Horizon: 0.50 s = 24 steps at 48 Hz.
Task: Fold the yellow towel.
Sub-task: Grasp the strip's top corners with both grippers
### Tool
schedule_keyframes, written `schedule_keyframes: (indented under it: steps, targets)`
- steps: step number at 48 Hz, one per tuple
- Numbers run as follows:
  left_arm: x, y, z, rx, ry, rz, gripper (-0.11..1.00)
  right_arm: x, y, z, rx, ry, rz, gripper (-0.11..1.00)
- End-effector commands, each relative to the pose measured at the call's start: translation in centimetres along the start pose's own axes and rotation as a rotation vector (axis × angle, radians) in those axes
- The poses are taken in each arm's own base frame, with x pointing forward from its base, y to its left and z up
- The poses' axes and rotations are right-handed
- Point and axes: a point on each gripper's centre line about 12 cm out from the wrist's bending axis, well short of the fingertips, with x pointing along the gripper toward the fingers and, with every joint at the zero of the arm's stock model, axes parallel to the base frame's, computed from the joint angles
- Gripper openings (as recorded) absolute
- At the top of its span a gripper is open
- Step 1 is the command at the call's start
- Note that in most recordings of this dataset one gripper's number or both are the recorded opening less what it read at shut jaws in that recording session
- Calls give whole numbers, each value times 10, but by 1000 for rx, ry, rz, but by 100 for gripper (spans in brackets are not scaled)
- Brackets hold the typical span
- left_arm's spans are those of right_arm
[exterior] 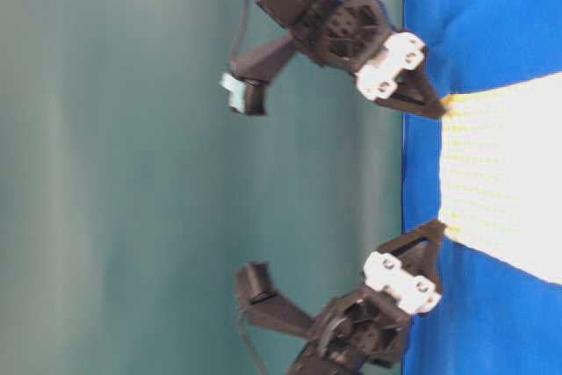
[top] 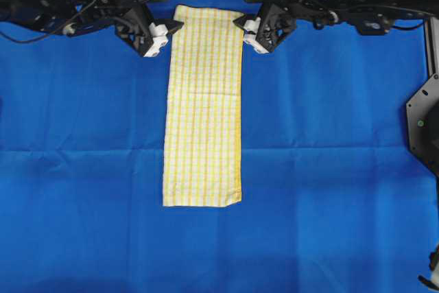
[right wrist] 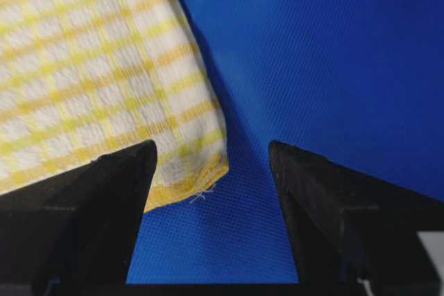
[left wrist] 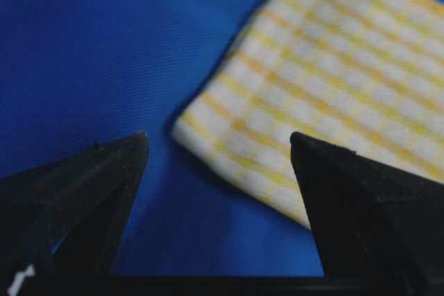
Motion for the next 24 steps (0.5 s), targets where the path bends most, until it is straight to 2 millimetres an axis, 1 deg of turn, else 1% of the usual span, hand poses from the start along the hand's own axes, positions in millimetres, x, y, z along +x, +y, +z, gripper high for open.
schedule_keyframes:
  steps: [1,10,12,14,16,20,22,24]
  targets:
    - [6,6,10,-7,-37,12,78,2,-1,13,18,-34,-2,68]
    - [20,12,9,-16,-31,25,73,14,-5,11,48,-17,-12,65]
    - [22,12,9,-16,-26,25,70,15,-5,10,46,-14,-12,61]
    - [25,12,6,-16,-19,25,66,16,-5,9,45,-11,-12,55]
    - [28,12,5,-15,-14,24,56,16,-6,9,46,-9,-14,47]
    - [34,8,0,-9,3,18,36,16,-6,9,41,-9,-14,22]
    - [36,6,-1,-6,9,12,24,16,-6,9,41,-11,-14,12]
    - [37,5,-2,-5,17,11,14,16,-6,9,41,-14,-14,5]
